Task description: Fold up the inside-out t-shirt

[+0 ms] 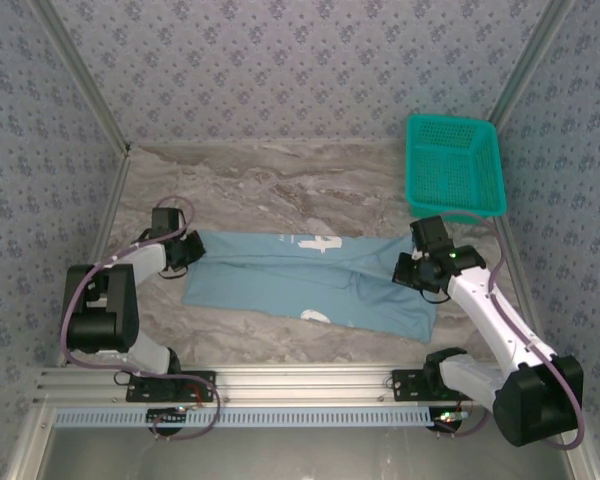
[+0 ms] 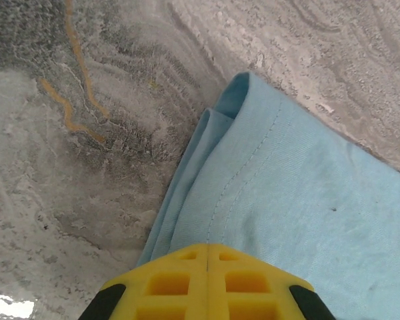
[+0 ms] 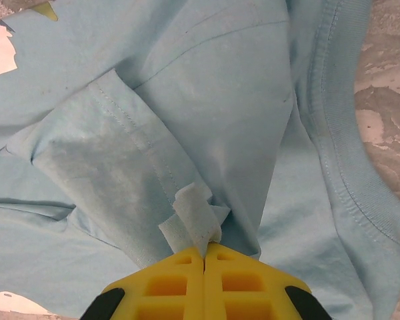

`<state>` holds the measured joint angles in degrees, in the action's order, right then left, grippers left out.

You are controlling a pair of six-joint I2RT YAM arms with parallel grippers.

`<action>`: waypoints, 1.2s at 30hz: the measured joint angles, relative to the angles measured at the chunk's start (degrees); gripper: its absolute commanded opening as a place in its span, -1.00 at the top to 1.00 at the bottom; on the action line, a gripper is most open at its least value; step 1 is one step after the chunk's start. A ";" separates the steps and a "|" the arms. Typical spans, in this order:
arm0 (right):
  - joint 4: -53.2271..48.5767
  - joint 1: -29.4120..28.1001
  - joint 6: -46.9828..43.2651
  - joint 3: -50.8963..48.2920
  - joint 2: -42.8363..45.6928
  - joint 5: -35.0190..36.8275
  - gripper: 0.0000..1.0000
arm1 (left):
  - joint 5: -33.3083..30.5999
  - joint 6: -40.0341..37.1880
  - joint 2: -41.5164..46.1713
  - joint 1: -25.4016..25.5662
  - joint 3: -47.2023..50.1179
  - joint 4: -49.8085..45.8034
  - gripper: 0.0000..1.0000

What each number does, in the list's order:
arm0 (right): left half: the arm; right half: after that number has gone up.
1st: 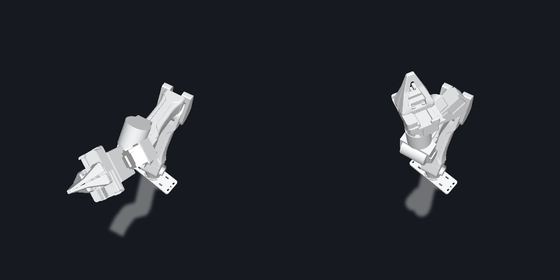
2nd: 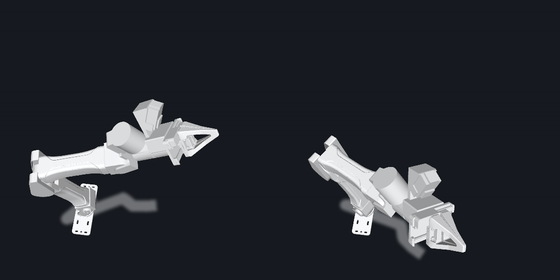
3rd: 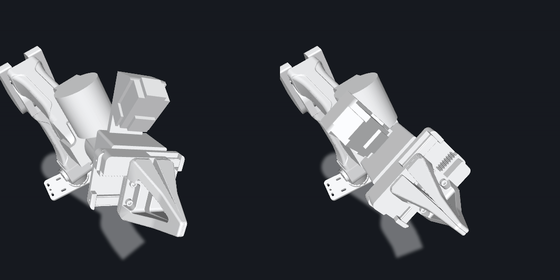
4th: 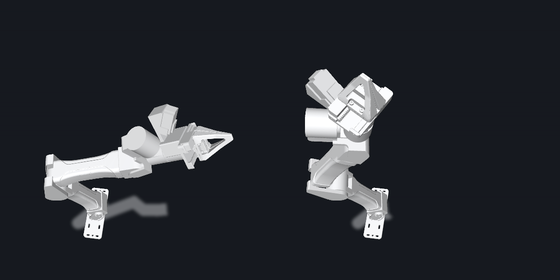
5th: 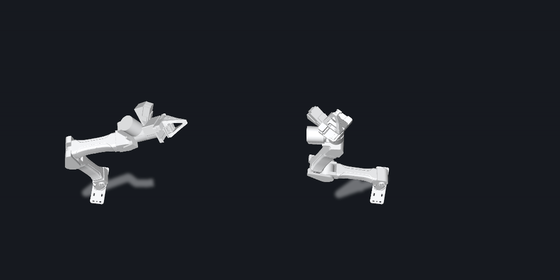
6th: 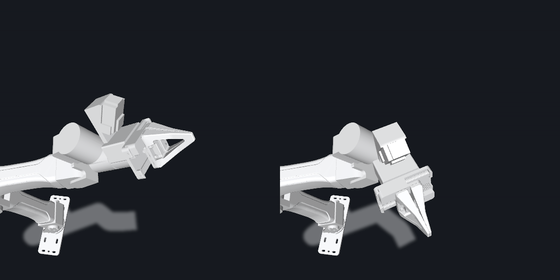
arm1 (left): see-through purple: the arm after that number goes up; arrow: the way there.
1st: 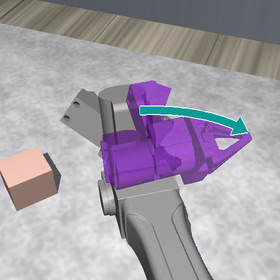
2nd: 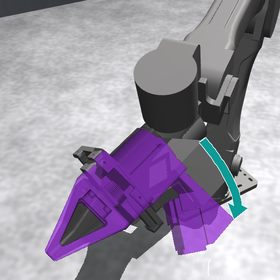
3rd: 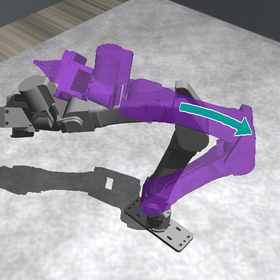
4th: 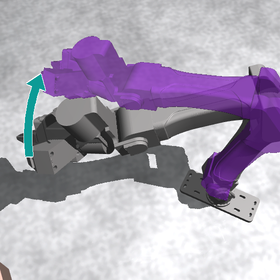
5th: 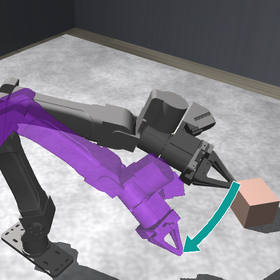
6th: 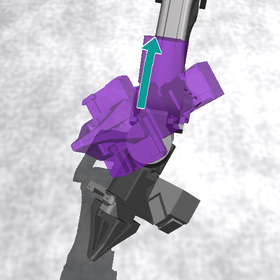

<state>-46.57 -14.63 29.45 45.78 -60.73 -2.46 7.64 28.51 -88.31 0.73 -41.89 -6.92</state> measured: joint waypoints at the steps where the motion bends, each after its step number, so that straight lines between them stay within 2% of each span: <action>1: -0.07 -0.15 0.15 0.00 0.20 -0.20 0.97 | 0.00 0.00 -0.07 0.00 0.00 0.00 1.00; 36: -5.81 -4.17 1.44 1.18 3.74 -0.11 0.92 | -1.29 -0.20 0.57 0.00 0.00 0.26 1.00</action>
<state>-52.38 -18.81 30.89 46.96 -56.99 -2.57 6.35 28.32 -87.74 0.73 -41.89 -6.66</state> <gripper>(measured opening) 0.060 0.041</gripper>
